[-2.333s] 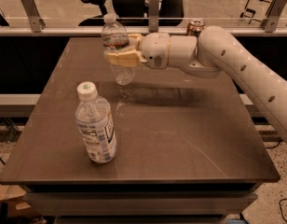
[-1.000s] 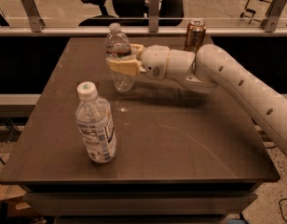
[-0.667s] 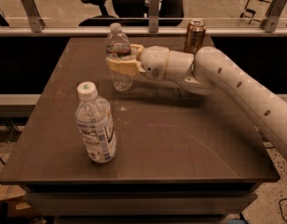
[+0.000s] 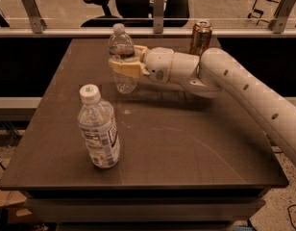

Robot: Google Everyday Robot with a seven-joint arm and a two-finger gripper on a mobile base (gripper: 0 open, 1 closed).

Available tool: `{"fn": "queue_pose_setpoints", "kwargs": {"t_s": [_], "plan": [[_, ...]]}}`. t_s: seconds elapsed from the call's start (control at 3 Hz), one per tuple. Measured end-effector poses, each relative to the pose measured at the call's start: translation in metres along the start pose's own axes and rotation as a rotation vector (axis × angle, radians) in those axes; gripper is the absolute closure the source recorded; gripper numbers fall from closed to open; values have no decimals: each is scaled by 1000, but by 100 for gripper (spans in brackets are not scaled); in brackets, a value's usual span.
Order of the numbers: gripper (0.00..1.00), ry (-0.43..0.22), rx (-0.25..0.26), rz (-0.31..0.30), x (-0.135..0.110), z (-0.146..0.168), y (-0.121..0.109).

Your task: Place water bottle upright

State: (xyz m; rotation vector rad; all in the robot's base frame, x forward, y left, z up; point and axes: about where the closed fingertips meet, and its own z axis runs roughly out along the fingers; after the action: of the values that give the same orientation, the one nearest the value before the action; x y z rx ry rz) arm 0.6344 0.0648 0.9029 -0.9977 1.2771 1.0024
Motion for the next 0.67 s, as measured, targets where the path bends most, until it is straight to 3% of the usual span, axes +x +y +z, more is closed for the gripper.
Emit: {"fn": "queue_pose_setpoints", "kwargs": {"t_s": [0.67], "plan": [[35, 0, 0, 0, -1, 0, 0]]}}
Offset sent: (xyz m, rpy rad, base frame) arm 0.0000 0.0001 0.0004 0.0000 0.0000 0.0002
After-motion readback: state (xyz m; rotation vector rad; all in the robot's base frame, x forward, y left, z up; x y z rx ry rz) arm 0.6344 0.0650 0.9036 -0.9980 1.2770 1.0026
